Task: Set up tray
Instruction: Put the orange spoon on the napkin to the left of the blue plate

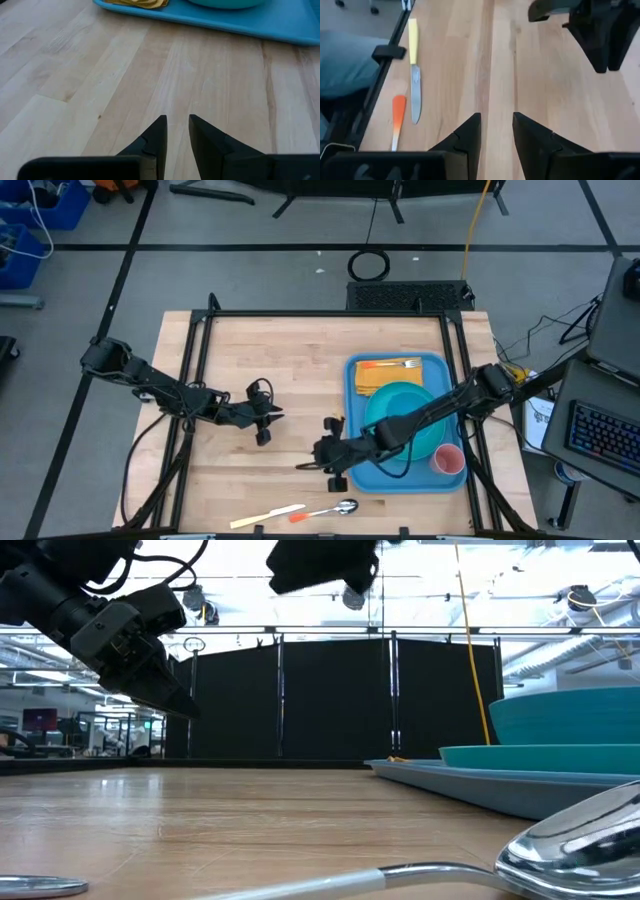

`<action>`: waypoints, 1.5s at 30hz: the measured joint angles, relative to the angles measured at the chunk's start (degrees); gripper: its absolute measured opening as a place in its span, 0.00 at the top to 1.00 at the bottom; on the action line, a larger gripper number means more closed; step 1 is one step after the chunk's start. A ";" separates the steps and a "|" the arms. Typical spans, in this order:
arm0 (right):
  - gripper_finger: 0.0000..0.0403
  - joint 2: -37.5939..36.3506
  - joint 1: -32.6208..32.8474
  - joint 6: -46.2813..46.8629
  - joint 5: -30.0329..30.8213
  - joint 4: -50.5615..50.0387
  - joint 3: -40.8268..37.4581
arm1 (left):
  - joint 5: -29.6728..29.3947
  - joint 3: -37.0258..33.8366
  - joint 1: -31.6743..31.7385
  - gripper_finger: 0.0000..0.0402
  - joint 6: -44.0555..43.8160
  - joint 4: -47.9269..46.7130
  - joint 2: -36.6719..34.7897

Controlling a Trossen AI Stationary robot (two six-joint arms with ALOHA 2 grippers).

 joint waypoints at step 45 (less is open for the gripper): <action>0.72 22.88 8.36 12.30 -19.29 -18.49 22.19 | 0.04 0.04 0.04 0.79 0.15 1.96 0.00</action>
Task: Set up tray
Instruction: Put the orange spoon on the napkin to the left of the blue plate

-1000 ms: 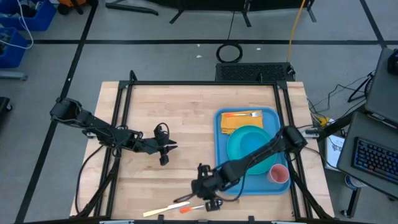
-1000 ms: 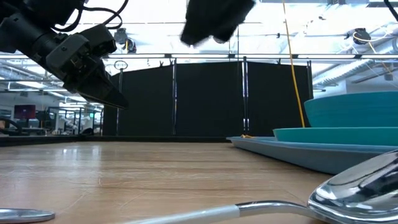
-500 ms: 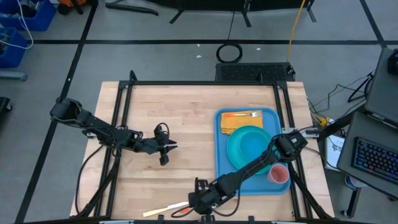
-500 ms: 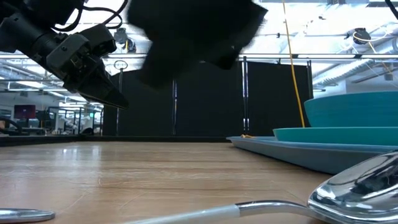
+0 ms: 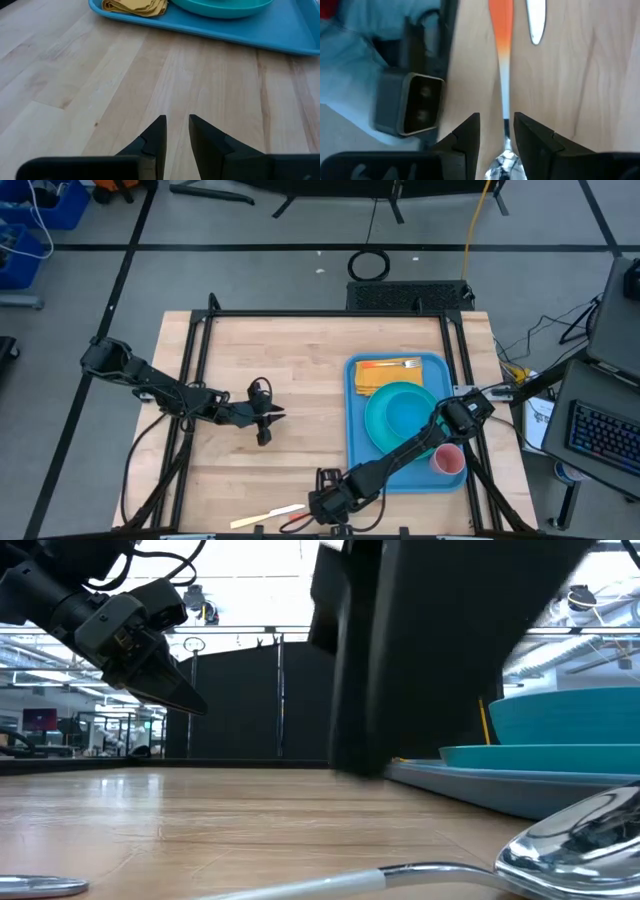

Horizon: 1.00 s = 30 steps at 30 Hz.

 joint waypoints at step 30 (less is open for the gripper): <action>0.74 2.84 -0.02 -4.04 -0.09 3.40 -1.31 | -0.04 -0.04 0.02 0.79 -0.02 0.13 0.00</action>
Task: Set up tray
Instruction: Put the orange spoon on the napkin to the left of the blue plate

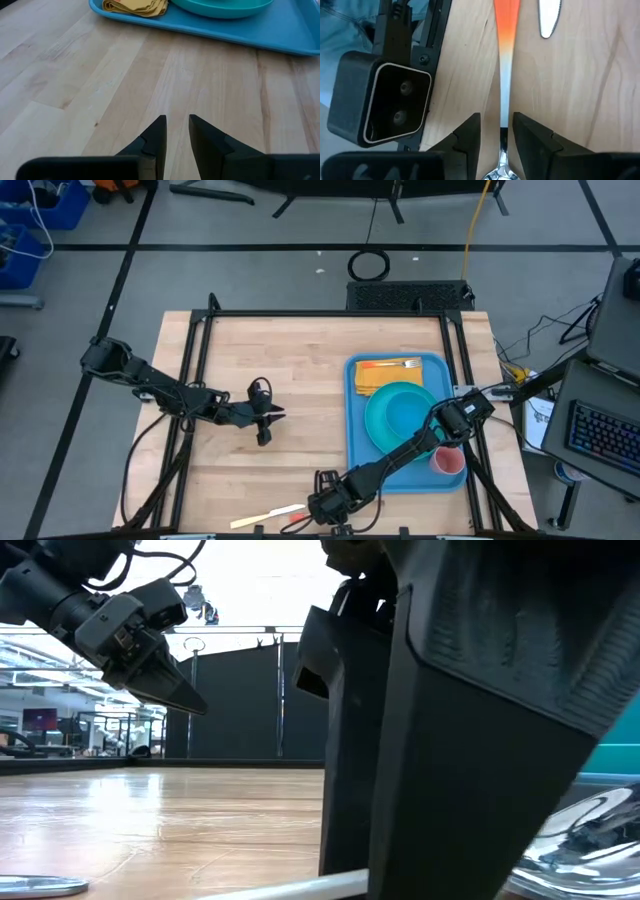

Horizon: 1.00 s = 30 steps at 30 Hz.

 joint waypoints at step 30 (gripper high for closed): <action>0.99 -0.22 -1.20 3.03 -1.61 1.13 -0.15 | 0.01 0.00 0.00 0.79 0.00 0.26 0.00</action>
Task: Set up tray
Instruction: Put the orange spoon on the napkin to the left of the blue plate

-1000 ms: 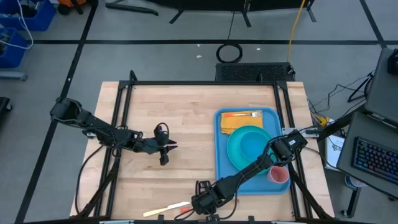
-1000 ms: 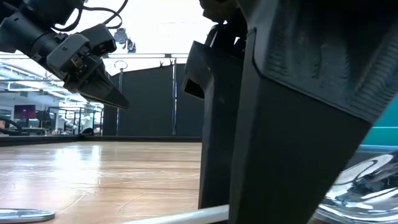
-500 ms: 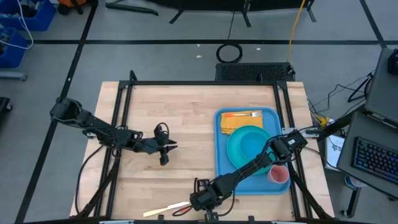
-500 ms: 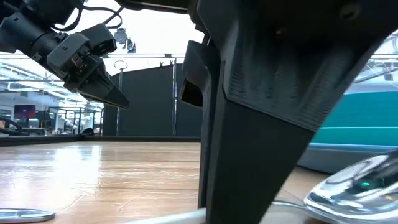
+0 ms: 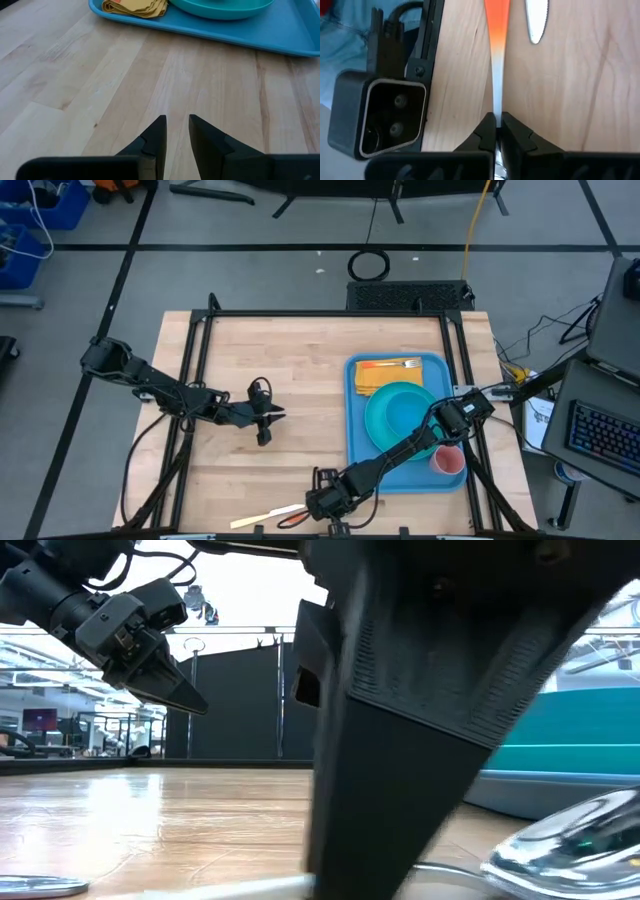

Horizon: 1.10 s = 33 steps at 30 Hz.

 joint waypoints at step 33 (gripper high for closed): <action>1.00 -24.20 -8.94 -2.64 14.49 -34.59 0.13 | 0.01 0.00 -0.01 0.79 0.01 1.46 0.00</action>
